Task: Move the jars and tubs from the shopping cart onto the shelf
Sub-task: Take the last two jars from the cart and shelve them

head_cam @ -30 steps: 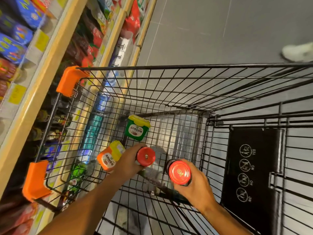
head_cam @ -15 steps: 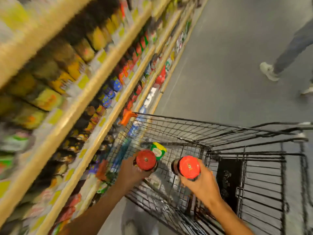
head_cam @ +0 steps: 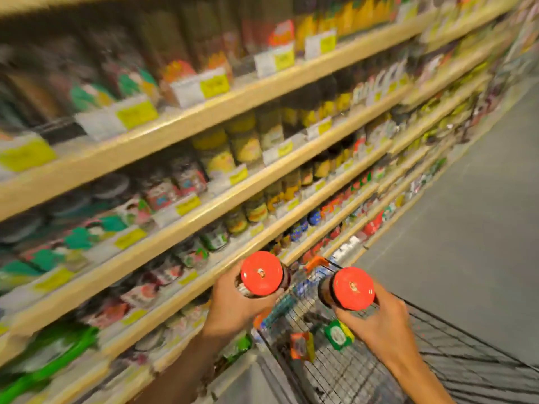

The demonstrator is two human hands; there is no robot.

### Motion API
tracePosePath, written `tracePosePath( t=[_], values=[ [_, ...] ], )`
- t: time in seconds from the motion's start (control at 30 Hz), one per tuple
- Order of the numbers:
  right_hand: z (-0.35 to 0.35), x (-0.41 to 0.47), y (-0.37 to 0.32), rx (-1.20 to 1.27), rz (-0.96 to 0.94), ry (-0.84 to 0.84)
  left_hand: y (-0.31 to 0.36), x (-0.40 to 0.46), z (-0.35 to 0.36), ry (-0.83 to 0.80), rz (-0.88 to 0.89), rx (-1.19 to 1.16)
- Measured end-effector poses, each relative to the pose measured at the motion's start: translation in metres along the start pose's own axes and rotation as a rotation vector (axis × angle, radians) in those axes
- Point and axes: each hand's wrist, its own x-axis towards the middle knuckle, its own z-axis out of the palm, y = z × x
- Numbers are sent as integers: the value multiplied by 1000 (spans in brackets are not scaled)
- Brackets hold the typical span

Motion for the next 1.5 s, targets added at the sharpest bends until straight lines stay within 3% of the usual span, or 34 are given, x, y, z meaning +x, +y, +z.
tracePosePath(
  t=[0.33, 0.73, 0.83, 1.13, 1.33, 1.5],
  values=[
    [40, -36, -155, 153, -317, -129, 26, -89, -141, 320, 39, 36],
    [171, -207, -348, 330, -587, -309, 27, -288, -341, 849, 21, 52],
    [202, -248, -382, 378, -639, -428, 25, -341, -383, 935, -23, 79],
    [262, -353, -446, 387, -872, -689, 35, -473, -454, 1196, -51, 194],
    [291, -393, -468, 458, -833, -874, 37, -515, -482, 1268, -69, 207],
    [314, -403, -481, 428, -817, -873, 25, -521, -509, 1315, -41, 165]
  ],
)
